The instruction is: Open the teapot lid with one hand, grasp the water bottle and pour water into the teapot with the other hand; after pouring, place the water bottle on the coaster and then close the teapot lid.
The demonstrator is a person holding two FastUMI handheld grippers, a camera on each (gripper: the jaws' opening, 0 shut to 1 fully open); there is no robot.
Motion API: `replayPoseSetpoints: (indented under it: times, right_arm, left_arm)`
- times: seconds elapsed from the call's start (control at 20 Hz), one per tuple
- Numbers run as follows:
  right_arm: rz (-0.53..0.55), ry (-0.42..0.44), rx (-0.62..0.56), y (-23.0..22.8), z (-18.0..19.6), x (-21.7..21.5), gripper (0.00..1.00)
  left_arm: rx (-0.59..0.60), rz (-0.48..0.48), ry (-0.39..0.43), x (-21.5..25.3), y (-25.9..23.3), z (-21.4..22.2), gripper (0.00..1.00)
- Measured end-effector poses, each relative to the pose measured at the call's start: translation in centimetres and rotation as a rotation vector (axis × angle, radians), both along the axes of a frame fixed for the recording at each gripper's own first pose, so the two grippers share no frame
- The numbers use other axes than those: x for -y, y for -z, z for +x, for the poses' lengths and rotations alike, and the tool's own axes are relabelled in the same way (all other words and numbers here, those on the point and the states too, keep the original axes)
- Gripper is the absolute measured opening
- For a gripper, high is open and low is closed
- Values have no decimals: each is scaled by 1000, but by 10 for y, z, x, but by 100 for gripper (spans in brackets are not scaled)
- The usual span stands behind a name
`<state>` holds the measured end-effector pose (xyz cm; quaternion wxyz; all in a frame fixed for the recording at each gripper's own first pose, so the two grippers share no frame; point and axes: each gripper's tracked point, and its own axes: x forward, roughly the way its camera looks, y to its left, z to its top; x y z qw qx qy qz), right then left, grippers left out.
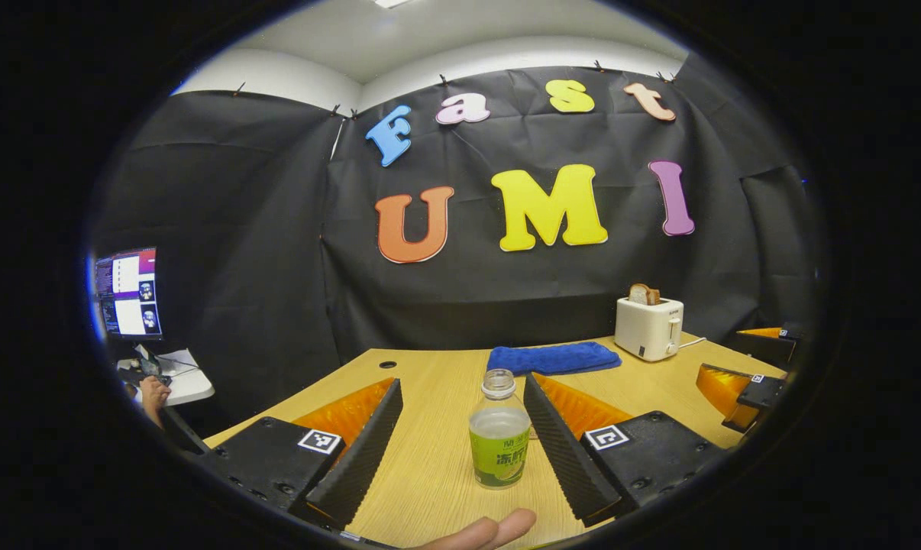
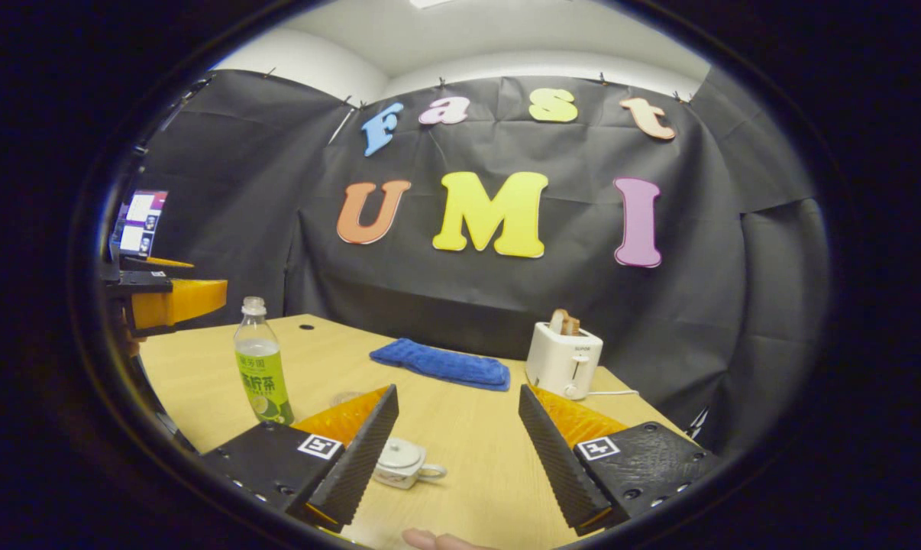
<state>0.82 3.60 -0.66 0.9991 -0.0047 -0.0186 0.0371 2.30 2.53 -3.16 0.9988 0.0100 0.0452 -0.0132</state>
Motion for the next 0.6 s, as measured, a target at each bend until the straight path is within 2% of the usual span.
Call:
replayPoseSetpoints:
  times: [0.3,0.5,0.6]
  right_arm:
    - [38,5,1,3,6,2,95]
    - [104,-33,63,-1,14,-8,95]
    - [136,-49,38,15,24,-16,95]
  left_arm:
    - [-18,-8,-3,-3,5,2,100]
    - [-25,-14,4,-2,9,5,100]
    - [-36,-12,8,1,12,5,100]
